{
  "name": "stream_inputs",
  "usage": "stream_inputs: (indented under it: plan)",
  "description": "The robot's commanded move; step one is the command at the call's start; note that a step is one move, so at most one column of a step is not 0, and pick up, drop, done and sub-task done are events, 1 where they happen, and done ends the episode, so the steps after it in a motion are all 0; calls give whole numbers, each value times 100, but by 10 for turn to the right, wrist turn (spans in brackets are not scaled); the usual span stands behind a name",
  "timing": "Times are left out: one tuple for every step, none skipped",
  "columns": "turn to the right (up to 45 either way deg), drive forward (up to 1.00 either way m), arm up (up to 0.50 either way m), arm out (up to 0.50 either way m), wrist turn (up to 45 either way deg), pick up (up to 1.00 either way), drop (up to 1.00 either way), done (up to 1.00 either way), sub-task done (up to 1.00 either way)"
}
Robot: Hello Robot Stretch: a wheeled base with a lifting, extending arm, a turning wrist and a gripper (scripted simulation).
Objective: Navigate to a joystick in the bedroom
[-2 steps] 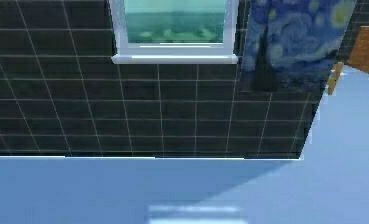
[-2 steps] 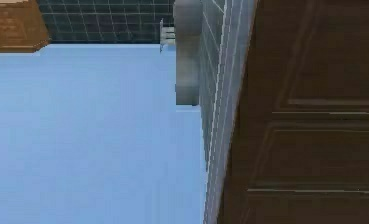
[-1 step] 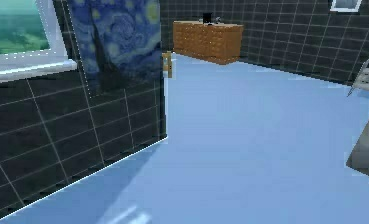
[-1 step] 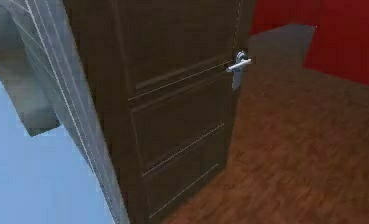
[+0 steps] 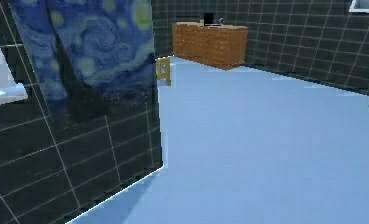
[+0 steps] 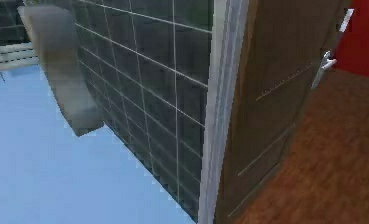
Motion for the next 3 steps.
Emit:
stream_inputs:
  plan:
    - [270,0,0,0,0,0,0,0,0]
    - [0,100,0,0,0,0,0,0,0]
    - [60,0,0,0,0,0,0,0,0]
